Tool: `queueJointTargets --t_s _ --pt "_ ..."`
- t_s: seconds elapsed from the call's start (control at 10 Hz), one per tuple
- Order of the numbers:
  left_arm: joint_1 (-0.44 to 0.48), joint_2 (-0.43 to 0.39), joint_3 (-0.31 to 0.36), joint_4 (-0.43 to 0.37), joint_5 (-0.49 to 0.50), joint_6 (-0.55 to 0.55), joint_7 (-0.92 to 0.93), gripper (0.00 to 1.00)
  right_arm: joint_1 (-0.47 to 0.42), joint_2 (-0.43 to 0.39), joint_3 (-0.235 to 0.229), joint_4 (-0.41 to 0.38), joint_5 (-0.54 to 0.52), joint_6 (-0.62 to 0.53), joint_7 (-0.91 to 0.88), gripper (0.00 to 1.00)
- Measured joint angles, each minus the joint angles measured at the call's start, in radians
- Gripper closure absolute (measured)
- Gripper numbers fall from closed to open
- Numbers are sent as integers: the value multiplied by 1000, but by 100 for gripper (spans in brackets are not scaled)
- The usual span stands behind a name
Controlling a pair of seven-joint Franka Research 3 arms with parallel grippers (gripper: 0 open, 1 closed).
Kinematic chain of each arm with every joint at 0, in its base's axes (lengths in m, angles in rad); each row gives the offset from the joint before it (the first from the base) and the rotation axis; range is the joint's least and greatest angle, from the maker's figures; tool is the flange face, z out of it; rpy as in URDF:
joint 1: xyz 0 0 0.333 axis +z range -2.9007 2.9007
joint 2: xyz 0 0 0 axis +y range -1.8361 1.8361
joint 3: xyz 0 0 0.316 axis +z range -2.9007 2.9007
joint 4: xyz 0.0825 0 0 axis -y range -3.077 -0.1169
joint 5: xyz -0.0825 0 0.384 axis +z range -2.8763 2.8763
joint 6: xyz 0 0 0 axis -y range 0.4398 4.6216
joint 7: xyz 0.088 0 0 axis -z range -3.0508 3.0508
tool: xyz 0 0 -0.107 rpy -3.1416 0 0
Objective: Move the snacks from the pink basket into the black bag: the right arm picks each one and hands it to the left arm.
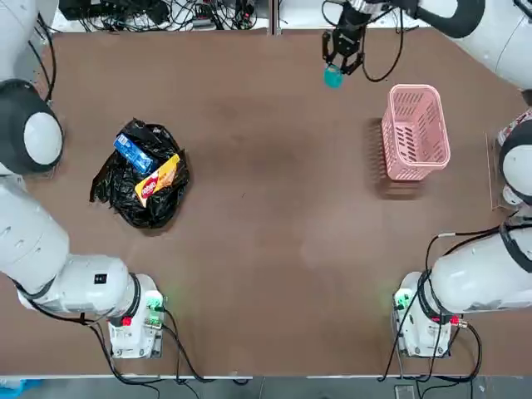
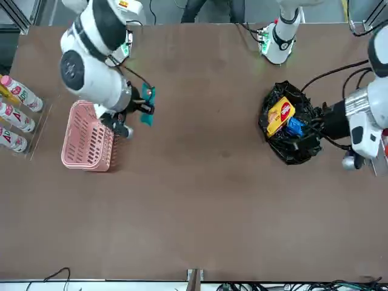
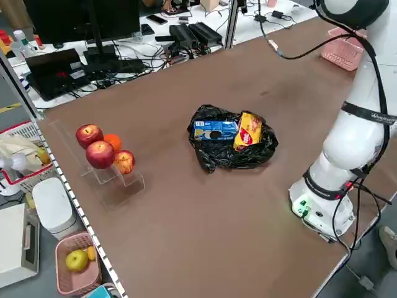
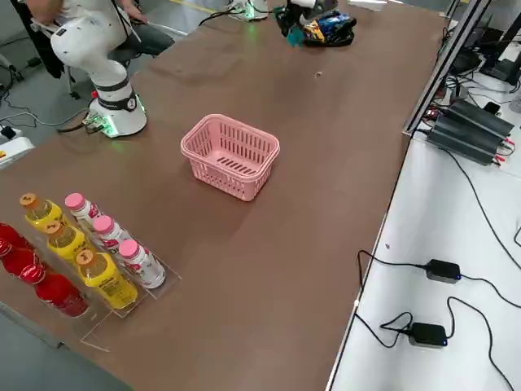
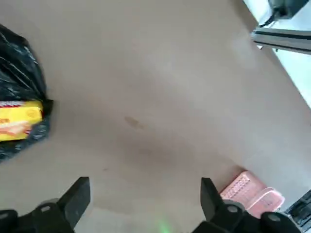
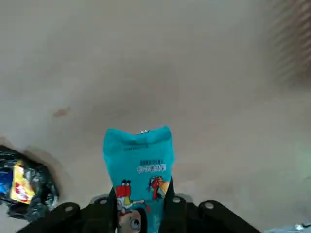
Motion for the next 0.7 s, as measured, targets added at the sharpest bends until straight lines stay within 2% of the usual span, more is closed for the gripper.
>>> queueJointTargets --t_s 0.3,0.5,0.7 --pt "-86 -14 -7 1 -2 21 -96 0 100 3 -1 19 1 64 211 66" --pt "-95 -54 -50 -11 -2 20 -131 0 120 16 -2 26 35 105 359 66" --pt "-96 -95 -114 -57 -2 19 -131 0 132 54 -3 65 94 131 494 67"
